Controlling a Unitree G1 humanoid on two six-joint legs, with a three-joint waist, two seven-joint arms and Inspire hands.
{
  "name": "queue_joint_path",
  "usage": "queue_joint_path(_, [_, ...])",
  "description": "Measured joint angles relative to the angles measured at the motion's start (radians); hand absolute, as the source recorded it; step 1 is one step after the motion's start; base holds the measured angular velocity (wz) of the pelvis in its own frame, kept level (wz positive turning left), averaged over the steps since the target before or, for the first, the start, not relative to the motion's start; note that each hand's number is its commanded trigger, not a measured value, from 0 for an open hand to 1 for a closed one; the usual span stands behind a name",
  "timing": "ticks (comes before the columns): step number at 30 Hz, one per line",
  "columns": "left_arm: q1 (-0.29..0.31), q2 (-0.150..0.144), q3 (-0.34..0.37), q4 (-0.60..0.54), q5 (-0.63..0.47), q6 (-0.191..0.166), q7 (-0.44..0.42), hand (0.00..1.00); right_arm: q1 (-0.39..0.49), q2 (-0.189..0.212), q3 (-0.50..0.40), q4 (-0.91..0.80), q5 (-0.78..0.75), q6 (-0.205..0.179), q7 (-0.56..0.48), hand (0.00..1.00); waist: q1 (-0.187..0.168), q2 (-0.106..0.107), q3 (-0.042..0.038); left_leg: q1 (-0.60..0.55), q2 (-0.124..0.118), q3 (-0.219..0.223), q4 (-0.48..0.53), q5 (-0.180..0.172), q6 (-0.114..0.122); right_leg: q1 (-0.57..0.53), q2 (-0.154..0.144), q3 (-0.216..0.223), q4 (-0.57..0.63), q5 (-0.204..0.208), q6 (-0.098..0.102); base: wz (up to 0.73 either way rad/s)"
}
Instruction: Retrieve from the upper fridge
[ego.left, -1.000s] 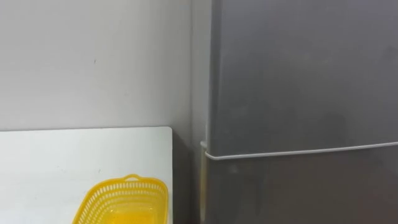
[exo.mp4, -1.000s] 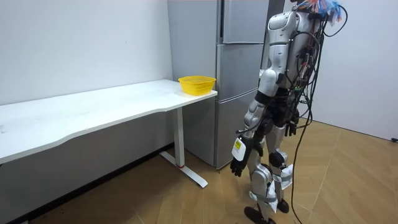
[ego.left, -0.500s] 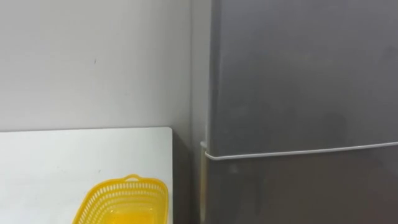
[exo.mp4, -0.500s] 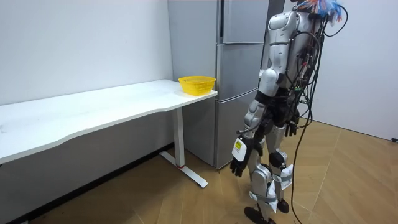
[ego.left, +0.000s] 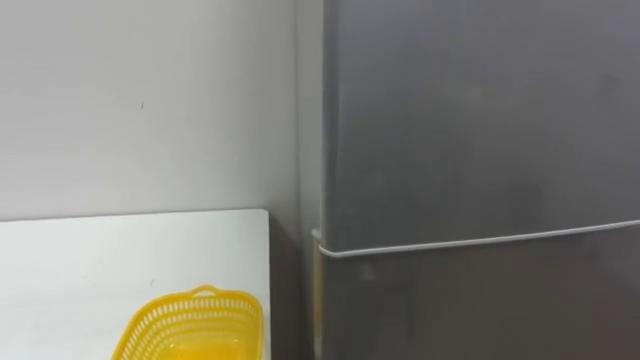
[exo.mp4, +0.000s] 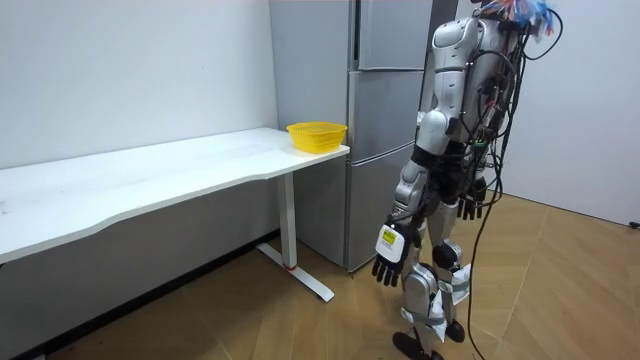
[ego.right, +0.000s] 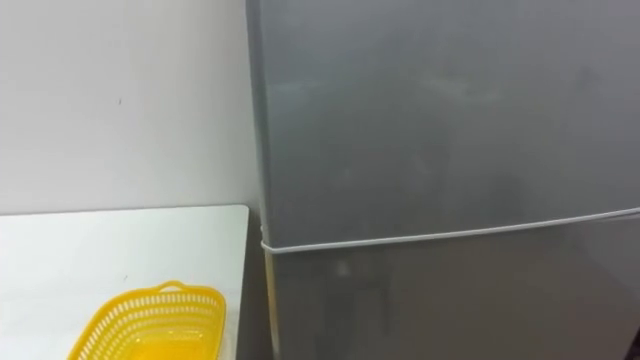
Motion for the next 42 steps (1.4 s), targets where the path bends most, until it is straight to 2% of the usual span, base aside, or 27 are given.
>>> queue_joint_path(4, [0.003, 0.0, 0.051, 0.0, -0.155, 0.0, 0.075, 0.0, -0.012, -0.001, -0.012, 0.017, -0.001, 0.006, -0.037, 0.0, 0.003, 0.002, 0.0001, 0.0, 0.0, 0.0, -0.002, 0.0, 0.0, -0.003, 0.002, 0.0, 0.0, 0.0, 0.0, 0.0])
queue_joint_path(8, [-0.006, 0.0, 0.15, 0.0, -0.36, -0.011, 0.143, 0.0, -0.019, -0.005, -0.014, 0.032, -0.001, 0.007, -0.055, 0.0, 0.021, 0.002, -0.0002, 0.005, 0.0, 0.001, -0.002, 0.0, 0.0, -0.002, 0.003, 0.002, 0.001, 0.0, 0.0, 0.0])
queue_joint_path(12, [-0.024, 0.002, 0.2, -0.002, -0.513, -0.029, 0.193, 0.0, -0.012, -0.005, -0.039, 0.03, -0.002, 0.007, -0.065, 0.0, 0.032, 0.005, -0.0009, 0.004, 0.0, 0.001, -0.004, 0.0, 0.0, -0.002, 0.003, 0.002, 0.002, 0.0, 0.0, 0.0])
queue_joint_path(16, [-0.023, 0.002, 0.237, -0.064, -0.726, -0.042, 0.265, 0.0, -0.011, -0.007, -0.059, 0.015, -0.001, 0.007, -0.084, 0.0, 0.034, 0.013, -0.0012, 0.005, 0.0, 0.0, -0.005, 0.0, 0.0, 0.0, 0.004, -0.001, 0.003, 0.0, 0.0, 0.01])
queue_joint_path(18, [-0.018, 0.002, 0.243, -0.113, -0.836, -0.065, 0.291, 0.0, -0.014, -0.009, -0.06, 0.014, -0.003, 0.004, -0.085, 0.0, 0.044, 0.015, -0.0015, 0.007, 0.0, 0.0, -0.005, 0.0, 0.0, 0.0, 0.004, 0.001, 0.005, 0.0, 0.0, 0.0])
queue_joint_path(20, [-0.022, 0.002, 0.244, -0.161, -0.957, -0.105, 0.312, 0.0, -0.014, -0.01, -0.06, 0.014, -0.017, -0.005, -0.085, 0.0, 0.055, 0.015, -0.0015, 0.006, 0.0, 0.0, -0.005, 0.0, 0.0, 0.0, 0.004, -0.001, 0.005, 0.0, 0.0, 0.0])
queue_joint_path(24, [-0.037, 0.005, 0.291, -0.237, -1.079, -0.127, 0.368, 0.0, -0.014, -0.011, -0.07, 0.002, -0.02, -0.013, -0.087, 0.0, 0.066, 0.017, -0.0033, -0.003, 0.0, -0.001, -0.004, 0.0, 0.0, -0.02, 0.003, -0.011, 0.019, 0.0, 0.0, 0.0])
queue_joint_path(25, [-0.038, 0.006, 0.31, -0.272, -1.117, -0.144, 0.387, 0.0, -0.011, -0.012, -0.072, -0.003, -0.025, -0.015, -0.092, 0.0, 0.071, 0.017, -0.0056, -0.01, 0.0, 0.0, -0.002, 0.0, 0.0, -0.028, 0.003, -0.011, 0.021, 0.0, 0.0, 0.0])
queue_joint_path(28, [-0.04, 0.014, 0.331, -0.349, -1.154, -0.192, 0.433, 0.0, -0.008, -0.014, -0.101, -0.006, -0.04, -0.024, -0.097, 0.0, 0.082, 0.021, -0.0072, -0.013, 0.0, 0.0, -0.001, 0.0, 0.0, -0.037, 0.003, -0.01, 0.034, 0.0, 0.0, -0.01])
queue_joint_path(30, [-0.039, 0.014, 0.359, -0.4, -1.171, -0.212, 0.472, 0.0, -0.007, -0.015, -0.126, -0.009, -0.041, -0.037, -0.101, 0.0, 0.082, 0.024, -0.009, -0.009, 0.0, 0.0, -0.001, 0.0, 0.0, -0.034, 0.003, -0.01, 0.034, 0.0, 0.0, 0.0])
queue_joint_path(33, [-0.028, 0.017, 0.379, -0.547, -1.223, -0.242, 0.569, 0.0, 0.012, -0.017, -0.13, -0.051, -0.04, -0.05, -0.106, 0.0, 0.086, 0.025, -0.0087, -0.012, 0.0, 0.0, -0.001, 0.0, 0.0, -0.034, 0.003, -0.007, 0.033, 0.0, 0.0, 0.0])
queue_joint_path(36, [-0.029, 0.027, 0.394, -0.703, -1.224, -0.267, 0.663, 0.0, 0.011, -0.017, -0.13, -0.077, -0.046, -0.05, -0.11, 0.0, 0.087, 0.034, -0.0098, -0.013, 0.0, 0.0, -0.001, 0.0, 0.0, -0.04, 0.004, 0.0, 0.036, 0.0, -0.001, -0.05])
queue_joint_path(38, [-0.031, 0.042, 0.405, -0.817, -1.22, -0.307, 0.723, 0.0, 0.019, -0.017, -0.133, -0.101, -0.048, -0.06, -0.122, 0.0, 0.089, 0.044, -0.0101, -0.012, 0.0, 0.0, -0.001, 0.0, 0.0, -0.044, 0.005, 0.002, 0.041, 0.0, -0.001, -0.07])
queue_joint_path(39, [-0.034, 0.048, 0.406, -0.834, -1.211, -0.315, 0.735, 0.0, 0.022, -0.017, -0.133, -0.105, -0.05, -0.061, -0.127, 0.0, 0.088, 0.048, -0.0096, -0.011, 0.0, 0.001, -0.001, 0.0, 0.001, -0.045, 0.005, 0.003, 0.042, 0.0, -0.001, -0.07])
queue_joint_path(42, [-0.035, 0.052, 0.407, -0.989, -1.153, -0.332, 0.812, 0.0, 0.036, -0.016, -0.128, -0.11, -0.052, -0.069, -0.138, 0.0, 0.09, 0.057, -0.0086, -0.012, -0.001, 0.001, -0.001, 0.0, 0.001, -0.049, 0.005, 0.002, 0.047, 0.0, -0.001, -0.01])
